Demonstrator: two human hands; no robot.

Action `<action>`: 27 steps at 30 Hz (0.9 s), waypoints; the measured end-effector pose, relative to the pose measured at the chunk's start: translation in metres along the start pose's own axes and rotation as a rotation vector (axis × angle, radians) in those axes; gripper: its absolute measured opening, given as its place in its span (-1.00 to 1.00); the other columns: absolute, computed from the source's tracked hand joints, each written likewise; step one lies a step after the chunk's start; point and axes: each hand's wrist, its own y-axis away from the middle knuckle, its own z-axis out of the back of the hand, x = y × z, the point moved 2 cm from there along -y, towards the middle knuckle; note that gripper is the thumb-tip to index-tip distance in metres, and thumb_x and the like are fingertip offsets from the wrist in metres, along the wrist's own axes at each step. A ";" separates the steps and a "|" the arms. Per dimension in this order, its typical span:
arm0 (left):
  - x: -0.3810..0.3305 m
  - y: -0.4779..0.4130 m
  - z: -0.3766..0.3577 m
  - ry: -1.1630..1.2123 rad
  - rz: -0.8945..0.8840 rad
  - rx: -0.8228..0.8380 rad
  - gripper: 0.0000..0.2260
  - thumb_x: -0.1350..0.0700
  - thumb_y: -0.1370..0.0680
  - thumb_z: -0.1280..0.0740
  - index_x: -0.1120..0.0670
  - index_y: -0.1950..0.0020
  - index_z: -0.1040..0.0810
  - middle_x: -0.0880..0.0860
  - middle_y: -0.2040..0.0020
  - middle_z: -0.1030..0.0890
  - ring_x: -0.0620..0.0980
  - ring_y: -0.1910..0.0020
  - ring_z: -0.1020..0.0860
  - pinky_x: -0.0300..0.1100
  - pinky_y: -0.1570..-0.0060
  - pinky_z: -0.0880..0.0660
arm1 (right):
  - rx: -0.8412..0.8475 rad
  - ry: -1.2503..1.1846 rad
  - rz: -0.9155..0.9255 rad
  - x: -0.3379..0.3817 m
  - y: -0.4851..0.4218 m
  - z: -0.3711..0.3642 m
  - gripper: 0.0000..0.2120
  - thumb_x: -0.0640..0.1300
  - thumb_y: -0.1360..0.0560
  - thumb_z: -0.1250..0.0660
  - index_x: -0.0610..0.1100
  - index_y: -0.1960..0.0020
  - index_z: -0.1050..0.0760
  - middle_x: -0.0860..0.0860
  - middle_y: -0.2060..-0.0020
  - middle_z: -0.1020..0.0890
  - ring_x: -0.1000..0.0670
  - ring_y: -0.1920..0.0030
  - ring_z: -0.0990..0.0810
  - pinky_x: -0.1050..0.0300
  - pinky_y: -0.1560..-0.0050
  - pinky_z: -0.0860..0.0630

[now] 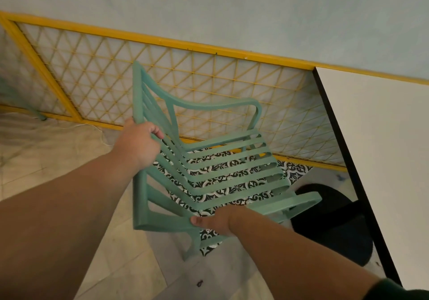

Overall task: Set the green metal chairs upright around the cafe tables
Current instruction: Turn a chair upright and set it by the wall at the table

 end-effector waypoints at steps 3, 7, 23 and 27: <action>0.001 -0.005 0.000 0.000 -0.006 0.012 -0.70 0.33 -0.52 -0.30 -0.09 0.17 -0.57 0.11 -0.26 -0.33 0.14 0.04 -0.50 -0.08 0.09 -0.44 | -0.009 0.004 0.008 0.002 0.000 0.000 0.31 0.78 -0.18 0.08 -0.18 -0.54 -0.37 -0.22 -0.53 -0.38 -0.27 -0.55 -0.30 -0.35 -0.56 -0.10; 0.005 -0.008 -0.001 -0.016 -0.038 -0.002 -0.77 0.26 -0.54 -0.33 -0.05 -0.08 -0.58 0.13 -0.34 -0.34 0.11 0.07 -0.51 -0.08 0.05 -0.45 | -0.030 0.017 0.023 0.002 -0.005 -0.001 0.28 0.79 -0.19 0.10 -0.18 -0.46 -0.45 -0.24 -0.51 -0.41 -0.30 -0.54 -0.30 -0.40 -0.56 -0.01; -0.003 0.120 0.002 -0.138 0.217 0.036 -0.14 0.02 -0.54 -0.35 -0.10 -0.65 0.17 0.18 -0.36 -0.41 0.23 -0.23 -0.48 0.10 -0.06 -0.49 | -0.107 0.064 0.118 -0.026 -0.037 -0.021 0.47 0.84 0.01 0.29 -0.07 -0.60 -0.26 -0.20 -0.55 -0.33 -0.31 -0.60 -0.14 -0.42 -0.57 0.05; -0.005 0.118 0.000 -0.021 0.240 0.063 -0.22 0.22 -0.61 -0.19 -0.04 -0.67 0.23 -0.05 0.25 -0.36 -0.03 0.32 -0.41 -0.09 0.29 -0.35 | -0.140 -0.002 0.046 -0.030 -0.023 -0.018 0.39 0.81 -0.02 0.19 -0.04 -0.57 -0.34 -0.13 -0.60 -0.28 -0.30 -0.63 0.00 -0.47 -0.54 0.05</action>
